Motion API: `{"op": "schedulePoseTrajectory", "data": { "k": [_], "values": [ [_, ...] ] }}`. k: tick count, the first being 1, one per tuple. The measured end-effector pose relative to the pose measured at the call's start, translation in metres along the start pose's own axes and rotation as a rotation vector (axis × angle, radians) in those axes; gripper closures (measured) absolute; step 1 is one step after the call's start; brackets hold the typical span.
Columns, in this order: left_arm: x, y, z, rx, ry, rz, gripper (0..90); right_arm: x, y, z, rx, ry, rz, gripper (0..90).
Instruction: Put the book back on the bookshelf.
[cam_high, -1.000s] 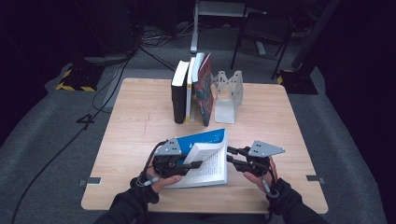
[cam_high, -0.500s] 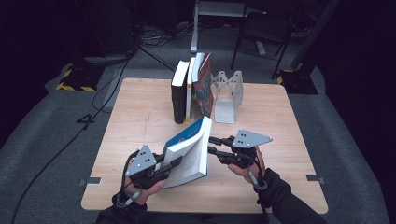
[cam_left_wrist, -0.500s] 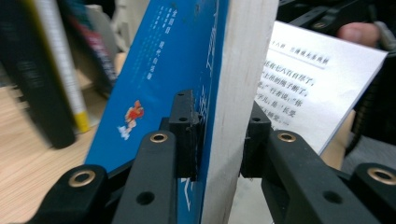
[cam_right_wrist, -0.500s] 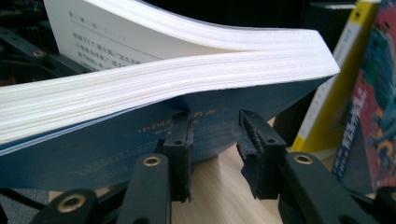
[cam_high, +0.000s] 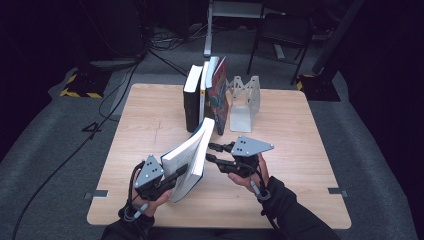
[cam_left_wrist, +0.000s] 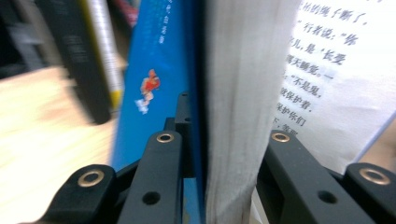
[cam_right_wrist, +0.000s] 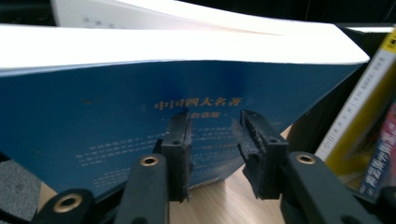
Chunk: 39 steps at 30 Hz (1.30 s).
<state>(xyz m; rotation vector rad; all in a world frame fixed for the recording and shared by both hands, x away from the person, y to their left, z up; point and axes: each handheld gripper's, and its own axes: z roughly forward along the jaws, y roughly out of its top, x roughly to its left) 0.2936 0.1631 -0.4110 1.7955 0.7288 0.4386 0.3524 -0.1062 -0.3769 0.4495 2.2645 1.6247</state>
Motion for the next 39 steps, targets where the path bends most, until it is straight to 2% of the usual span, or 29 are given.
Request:
{"op": "schedulePoseTrajectory", "data": {
  "k": [1,3,4,6,7,10,11,13,14,16,18,20,22,24,28,30,31,33,36,39],
  "values": [
    [-0.001,0.003,0.008,0.001,-0.029,0.003,76.8,-0.004,-0.003,-0.003,-0.002,0.000,0.014,63.6],
    [-0.003,0.008,0.021,0.002,-0.054,0.015,76.4,-0.015,-0.011,-0.013,-0.004,-0.015,0.061,64.2],
    [-0.003,0.008,0.021,0.002,-0.054,0.015,76.3,-0.015,-0.011,-0.013,-0.004,-0.015,0.061,64.2],
    [-0.006,0.016,0.039,-0.008,-0.103,0.009,76.0,-0.024,-0.020,-0.029,-0.021,-0.053,0.088,67.8],
    [-0.008,0.019,0.045,-0.007,-0.119,0.010,76.0,-0.026,-0.021,-0.033,-0.028,-0.057,0.094,67.8],
    [-0.015,0.028,0.068,-0.019,-0.151,0.011,76.1,-0.036,-0.021,-0.050,-0.036,-0.081,0.080,67.7],
    [-0.015,0.028,0.068,-0.019,-0.151,0.011,76.0,-0.036,-0.021,-0.050,-0.036,-0.081,0.080,67.7],
    [-0.016,0.032,0.082,-0.027,-0.165,0.007,76.0,-0.044,-0.019,-0.062,-0.007,-0.128,0.050,67.3],
    [-0.017,0.035,0.089,-0.029,-0.173,0.018,76.0,-0.047,-0.019,-0.066,-0.003,-0.144,0.048,67.4],
    [-0.018,0.035,0.095,-0.044,-0.186,0.013,76.1,-0.053,-0.022,-0.074,-0.005,-0.155,0.055,67.3],
    [-0.017,0.034,0.095,-0.050,-0.187,0.012,75.7,-0.054,-0.023,-0.077,-0.005,-0.156,0.062,66.9],
    [-0.015,0.032,0.091,-0.058,-0.174,0.012,75.3,-0.052,-0.023,-0.077,-0.028,-0.129,0.069,62.1],
    [-0.015,0.032,0.088,-0.060,-0.166,0.008,74.2,-0.049,-0.021,-0.075,-0.028,-0.124,0.055,59.1],
    [-0.014,0.030,0.084,-0.058,-0.150,0.024,74.0,-0.043,-0.018,-0.071,-0.012,-0.137,0.031,56.3],
    [-0.016,0.028,0.073,-0.029,-0.092,0.049,70.4,-0.033,-0.016,-0.060,0.015,-0.140,0.011,51.8],
    [-0.019,0.025,0.067,-0.017,-0.065,0.029,68.3,-0.028,-0.016,-0.056,0.032,-0.126,-0.006,50.3],
    [-0.021,0.022,0.062,-0.006,-0.051,0.035,68.2,-0.025,-0.017,-0.054,0.040,-0.121,-0.017,50.1],
    [-0.025,0.017,0.055,0.013,-0.051,0.054,67.3,-0.020,-0.021,-0.050,0.065,-0.118,-0.047,49.8],
    [-0.030,0.009,0.052,0.051,-0.056,0.075,64.4,-0.018,-0.026,-0.045,0.083,-0.098,-0.040,49.5],
    [-0.033,0.003,0.053,0.068,-0.056,0.079,59.7,-0.018,-0.029,-0.044,0.093,-0.095,-0.041,49.0]
  ]
}}
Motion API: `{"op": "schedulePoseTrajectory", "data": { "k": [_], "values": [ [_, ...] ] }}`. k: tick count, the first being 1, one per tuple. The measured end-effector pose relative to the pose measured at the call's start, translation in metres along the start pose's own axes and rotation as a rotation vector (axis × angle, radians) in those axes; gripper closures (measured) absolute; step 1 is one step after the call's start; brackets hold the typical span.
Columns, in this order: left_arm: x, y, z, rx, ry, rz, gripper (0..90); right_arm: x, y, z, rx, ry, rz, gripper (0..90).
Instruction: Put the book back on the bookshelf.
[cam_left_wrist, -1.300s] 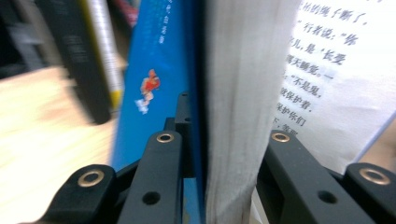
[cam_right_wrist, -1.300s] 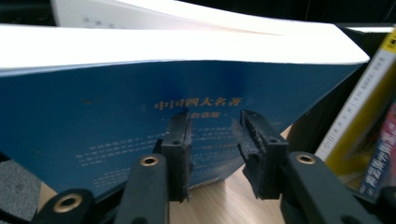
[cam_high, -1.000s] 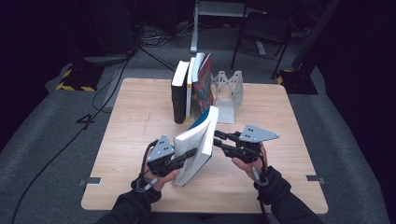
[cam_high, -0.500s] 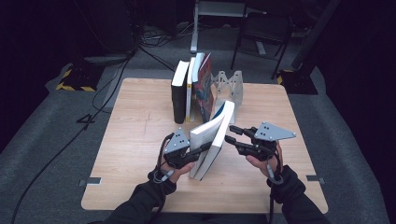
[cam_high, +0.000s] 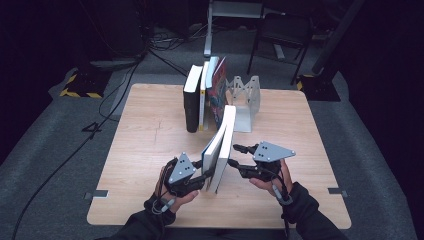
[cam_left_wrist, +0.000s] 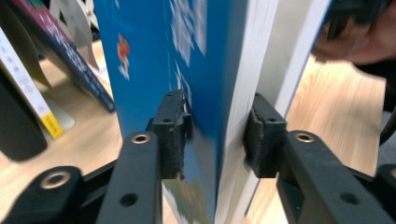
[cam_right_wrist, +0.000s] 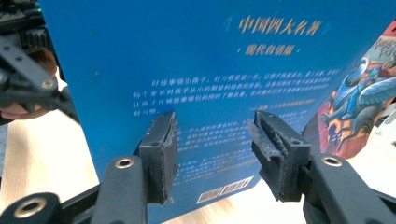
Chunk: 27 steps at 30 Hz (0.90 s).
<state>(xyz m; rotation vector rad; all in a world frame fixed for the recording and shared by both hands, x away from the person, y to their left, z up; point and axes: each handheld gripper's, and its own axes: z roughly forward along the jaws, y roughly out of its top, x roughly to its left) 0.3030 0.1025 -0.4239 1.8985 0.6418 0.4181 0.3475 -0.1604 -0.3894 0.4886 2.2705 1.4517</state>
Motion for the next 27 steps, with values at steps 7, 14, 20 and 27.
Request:
{"op": "schedulePoseTrajectory", "data": {
  "k": [7,14,20,27],
  "values": [
    [-0.004,-0.016,0.004,0.036,0.024,-0.076,48.6,-0.003,-0.012,0.009,0.031,0.008,0.015,46.2],
    [-0.014,-0.025,0.007,0.101,-0.025,-0.042,36.6,-0.001,-0.018,0.016,0.051,0.023,0.021,43.8],
    [-0.023,-0.032,0.022,0.094,0.074,-0.023,31.8,0.004,-0.027,0.033,0.098,0.022,0.018,41.4],
    [-0.025,-0.029,0.044,0.046,0.232,-0.067,35.1,0.004,-0.030,0.040,0.085,0.029,0.035,40.8]
  ]
}}
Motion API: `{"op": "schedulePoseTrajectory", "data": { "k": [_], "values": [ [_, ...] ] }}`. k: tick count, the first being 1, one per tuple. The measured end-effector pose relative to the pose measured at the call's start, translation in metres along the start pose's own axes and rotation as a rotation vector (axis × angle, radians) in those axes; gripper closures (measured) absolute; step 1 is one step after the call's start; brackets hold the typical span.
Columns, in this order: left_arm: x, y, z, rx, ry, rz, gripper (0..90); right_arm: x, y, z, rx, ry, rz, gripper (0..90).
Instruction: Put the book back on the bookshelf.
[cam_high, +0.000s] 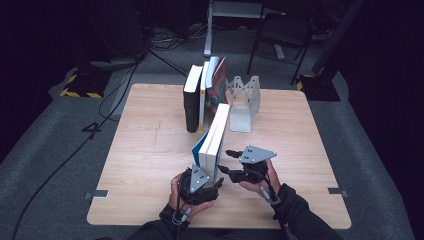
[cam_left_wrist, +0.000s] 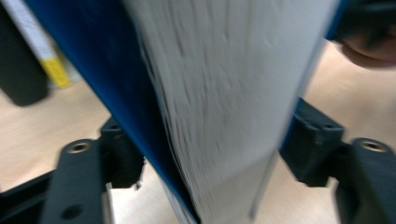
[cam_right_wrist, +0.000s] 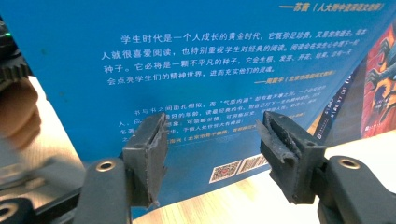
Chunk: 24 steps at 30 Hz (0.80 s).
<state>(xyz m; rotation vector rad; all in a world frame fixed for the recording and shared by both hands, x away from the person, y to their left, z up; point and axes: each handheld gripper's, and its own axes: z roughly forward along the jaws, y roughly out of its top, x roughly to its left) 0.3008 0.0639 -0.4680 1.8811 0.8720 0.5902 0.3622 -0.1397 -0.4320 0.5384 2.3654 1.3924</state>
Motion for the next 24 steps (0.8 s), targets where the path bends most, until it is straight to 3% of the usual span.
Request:
{"op": "schedulePoseTrajectory", "data": {
  "k": [3,6,9,10,12,13,14,15,20,24],
  "values": [
    [0.001,0.002,-0.001,-0.013,0.017,-0.007,38.3,-0.001,-0.001,0.000,0.000,0.005,0.005,39.1],
    [0.011,0.005,-0.005,0.009,-0.025,0.018,48.4,-0.003,-0.001,0.000,0.002,-0.008,0.004,38.4],
    [0.022,0.004,-0.011,0.017,-0.030,0.023,59.3,-0.007,-0.004,-0.004,0.020,0.008,-0.017,35.5],
    [0.029,0.004,-0.013,0.025,-0.049,0.020,59.3,-0.007,-0.004,-0.004,0.020,0.008,-0.017,35.5],
    [0.042,0.002,-0.018,0.035,-0.117,0.063,59.7,-0.015,-0.009,-0.013,0.023,0.023,-0.017,34.6],
    [0.048,0.001,-0.022,0.045,-0.163,0.100,59.7,-0.017,-0.011,-0.017,0.024,0.015,-0.023,34.5],
    [0.052,0.001,-0.024,0.049,-0.189,0.107,59.7,-0.018,-0.012,-0.019,0.022,0.002,-0.028,35.0],
    [0.052,0.001,-0.024,0.049,-0.189,0.107,59.9,-0.020,-0.015,-0.023,0.009,-0.020,-0.031,36.7],
    [0.067,-0.002,-0.034,0.075,-0.272,0.147,59.9,-0.026,-0.023,-0.032,0.011,-0.027,-0.022,36.0],
    [0.078,-0.006,-0.045,0.091,-0.328,0.165,59.9,-0.027,-0.028,-0.030,0.029,0.000,-0.016,35.4]
  ]
}}
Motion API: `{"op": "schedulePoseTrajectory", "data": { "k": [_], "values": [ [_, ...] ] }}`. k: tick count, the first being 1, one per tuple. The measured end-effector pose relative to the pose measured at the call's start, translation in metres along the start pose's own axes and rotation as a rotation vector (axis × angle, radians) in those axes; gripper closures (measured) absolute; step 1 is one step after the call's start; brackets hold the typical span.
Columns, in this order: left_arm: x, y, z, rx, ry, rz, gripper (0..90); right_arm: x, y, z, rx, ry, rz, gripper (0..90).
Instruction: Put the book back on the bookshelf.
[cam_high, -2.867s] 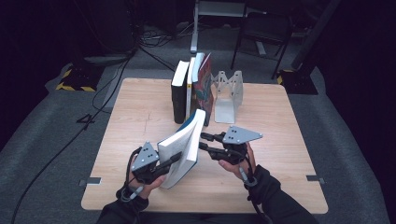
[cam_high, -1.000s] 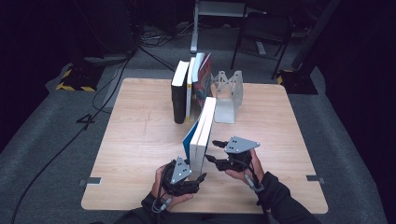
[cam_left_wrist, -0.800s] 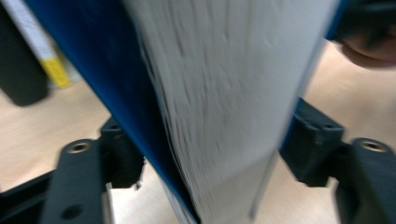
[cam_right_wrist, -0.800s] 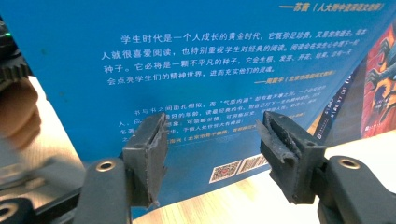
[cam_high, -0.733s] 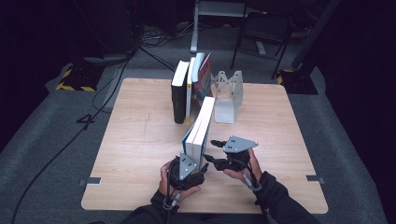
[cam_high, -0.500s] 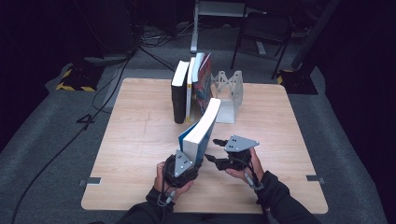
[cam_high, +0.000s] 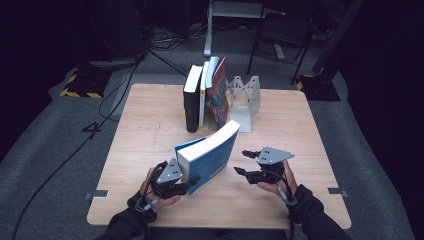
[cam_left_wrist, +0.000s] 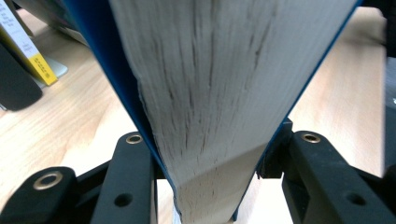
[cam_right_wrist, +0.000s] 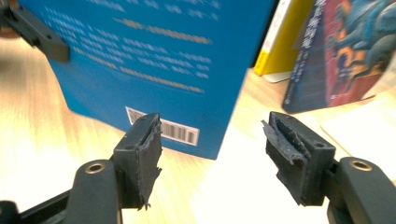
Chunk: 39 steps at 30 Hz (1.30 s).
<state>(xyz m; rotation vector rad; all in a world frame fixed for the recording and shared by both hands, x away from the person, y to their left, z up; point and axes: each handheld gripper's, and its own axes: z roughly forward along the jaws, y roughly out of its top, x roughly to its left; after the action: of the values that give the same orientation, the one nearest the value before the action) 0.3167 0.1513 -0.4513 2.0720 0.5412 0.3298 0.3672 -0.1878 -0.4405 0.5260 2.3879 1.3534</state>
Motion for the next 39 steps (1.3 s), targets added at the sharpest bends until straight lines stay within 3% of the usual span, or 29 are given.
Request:
{"op": "schedulePoseTrajectory", "data": {
  "k": [3,5,6,12,15,16,17,18,19,20,23,25,27,29,32,34,36,39],
  "values": [
    [0.005,-0.007,-0.013,0.006,-0.055,0.018,59.8,0.003,0.000,0.005,0.003,0.031,-0.008,34.9],
    [0.005,-0.009,-0.016,0.008,-0.068,0.021,59.7,0.006,0.001,0.010,0.005,0.055,-0.017,34.8],
    [0.008,-0.014,-0.022,0.009,-0.106,0.025,59.5,0.008,0.001,0.014,0.010,0.076,-0.026,34.9],
    [0.009,-0.016,-0.026,0.019,-0.139,0.048,58.2,0.022,0.006,0.036,0.030,0.131,-0.083,35.4],
    [0.010,-0.017,-0.026,0.017,-0.144,0.053,57.8,0.024,0.008,0.041,0.031,0.132,-0.102,35.4],
    [0.009,-0.017,-0.026,0.020,-0.142,0.056,57.8,0.023,0.008,0.044,0.031,0.121,-0.118,33.8],
    [0.008,-0.016,-0.027,0.023,-0.127,0.065,57.4,0.019,0.008,0.053,0.033,0.154,-0.100,30.8],
    [0.008,-0.016,-0.027,0.023,-0.127,0.065,57.2,0.019,0.008,0.053,0.033,0.154,-0.100,30.8],
    [0.008,-0.016,-0.027,0.026,-0.113,0.061,57.2,0.018,0.007,0.058,0.045,0.186,-0.104,36.0],
    [0.008,-0.016,-0.027,0.026,-0.113,0.061,56.7,0.018,0.007,0.058,0.045,0.186,-0.104,36.0],
    [0.009,-0.018,-0.031,0.028,-0.058,0.040,52.3,0.019,0.008,0.058,0.055,0.187,-0.133,39.1],
    [0.009,-0.021,-0.035,0.029,0.006,0.007,42.4,0.019,0.006,0.053,0.057,0.185,-0.149,45.5],
    [0.006,-0.022,-0.039,0.024,0.029,0.006,42.0,0.017,0.004,0.047,0.049,0.195,-0.144,49.7],
    [0.006,-0.024,-0.042,0.010,0.040,-0.008,41.3,0.017,0.003,0.044,0.048,0.200,-0.143,51.1],
    [0.010,-0.027,-0.048,-0.015,0.023,-0.041,40.9,0.018,0.003,0.036,0.042,0.227,-0.160,53.8],
    [0.010,-0.027,-0.048,-0.018,0.021,-0.033,41.2,0.018,0.005,0.034,0.029,0.227,-0.168,52.9],
    [0.010,-0.026,-0.047,-0.027,0.025,-0.025,50.1,0.017,0.015,0.032,-0.013,0.235,-0.147,49.1],
    [0.016,-0.026,-0.045,-0.037,0.027,-0.047,51.3,0.017,0.021,0.034,-0.019,0.220,-0.134,48.5]
  ]
}}
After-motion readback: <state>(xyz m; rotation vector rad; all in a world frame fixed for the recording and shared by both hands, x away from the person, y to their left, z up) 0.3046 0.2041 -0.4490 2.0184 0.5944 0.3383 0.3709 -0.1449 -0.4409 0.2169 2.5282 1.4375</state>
